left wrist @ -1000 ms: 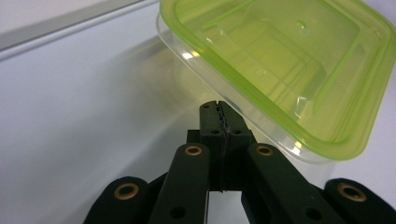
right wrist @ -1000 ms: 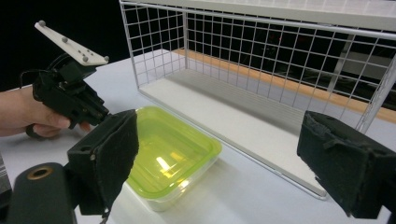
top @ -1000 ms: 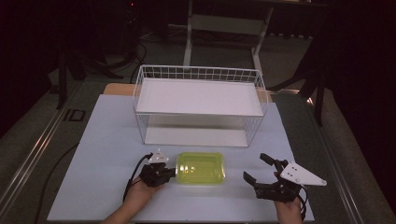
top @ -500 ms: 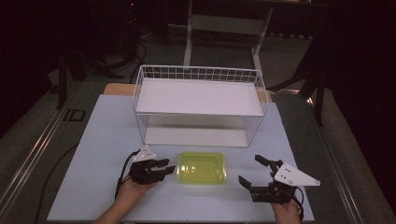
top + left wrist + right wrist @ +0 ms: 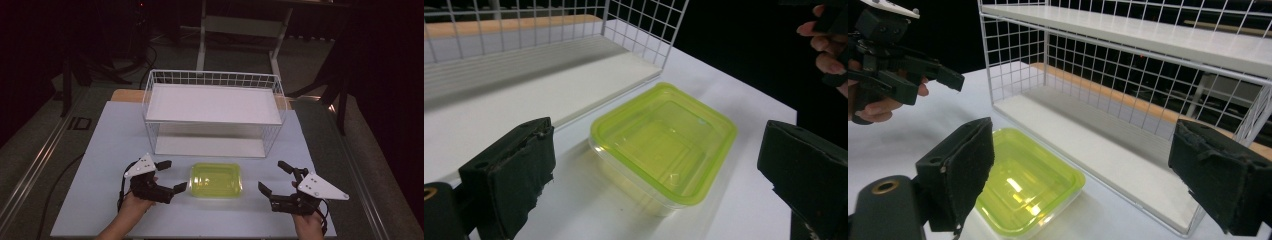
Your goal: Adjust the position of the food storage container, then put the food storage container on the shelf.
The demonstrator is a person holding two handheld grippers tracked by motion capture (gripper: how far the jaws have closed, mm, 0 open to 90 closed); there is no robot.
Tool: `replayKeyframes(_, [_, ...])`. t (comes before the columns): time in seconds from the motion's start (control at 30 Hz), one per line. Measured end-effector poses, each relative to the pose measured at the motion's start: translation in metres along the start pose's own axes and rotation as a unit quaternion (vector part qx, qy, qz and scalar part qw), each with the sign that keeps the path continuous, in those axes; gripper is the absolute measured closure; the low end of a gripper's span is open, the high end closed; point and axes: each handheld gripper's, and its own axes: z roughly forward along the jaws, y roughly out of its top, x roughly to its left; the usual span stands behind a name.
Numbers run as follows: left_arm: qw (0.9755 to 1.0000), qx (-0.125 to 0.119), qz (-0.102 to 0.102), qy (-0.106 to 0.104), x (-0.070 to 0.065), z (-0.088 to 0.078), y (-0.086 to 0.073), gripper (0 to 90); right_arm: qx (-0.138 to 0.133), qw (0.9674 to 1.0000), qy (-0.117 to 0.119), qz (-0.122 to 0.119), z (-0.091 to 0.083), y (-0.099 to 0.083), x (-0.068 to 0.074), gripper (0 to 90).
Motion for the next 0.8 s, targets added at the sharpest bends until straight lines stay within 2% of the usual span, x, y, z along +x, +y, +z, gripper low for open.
replayKeyframes(0.03, [1.0000,-0.001,-0.001,0.002,0.000,0.000,0.001,2.9,-0.008,1.0000,0.000,0.001,0.001,0.001,0.000,15.1])
replayKeyframes(0.17, [0.9999,-0.001,-0.012,-0.009,-0.002,0.001,0.006,2.9,-0.004,0.9997,-0.025,0.002,0.003,0.002,0.003,14.9])
replayKeyframes(0.23, [0.9998,0.000,-0.017,-0.008,-0.004,0.003,0.007,2.9,0.015,0.9994,-0.012,0.027,0.005,0.002,0.002,14.3])
replayKeyframes(0.3, [0.9998,0.005,-0.019,-0.008,-0.007,0.007,0.008,2.9,0.029,0.9987,0.003,0.042,0.009,0.001,0.002,14.3])
replayKeyframes(0.33, [0.9998,0.009,-0.016,-0.008,-0.009,0.009,0.008,2.9,0.048,0.9976,0.008,0.049,0.013,-0.001,0.002,14.2])
replayKeyframes(0.37, [0.9997,0.019,-0.014,-0.010,-0.010,0.012,0.009,2.9,0.069,0.9966,0.009,0.045,0.017,-0.001,0.002,14.2])
replayKeyframes(0.4, [0.9996,0.026,-0.011,-0.007,-0.012,0.014,0.010,2.9,0.079,0.9956,0.012,0.048,0.020,-0.003,0.002,14.2])
replayKeyframes(0.5, [0.9990,0.043,-0.011,-0.005,-0.013,0.023,0.011,2.9,0.096,0.9923,0.029,0.073,0.028,-0.005,-0.001,14.2])
replayKeyframes(0.57, [0.9985,0.053,-0.017,-0.006,-0.014,0.029,0.009,2.9,0.089,0.9912,0.039,0.090,0.032,-0.005,-0.004,13.4])
replayKeyframes(0.67, [0.9962,0.079,-0.036,-0.014,-0.013,0.040,0.008,2.9,0.102,0.9902,0.034,0.089,0.040,-0.003,-0.005,13.5])
replayKeyframes(0.8, [0.9942,0.092,-0.054,-0.015,-0.013,0.049,0.007,3.0,0.128,0.9829,0.037,0.128,0.052,-0.004,-0.007,12.5])
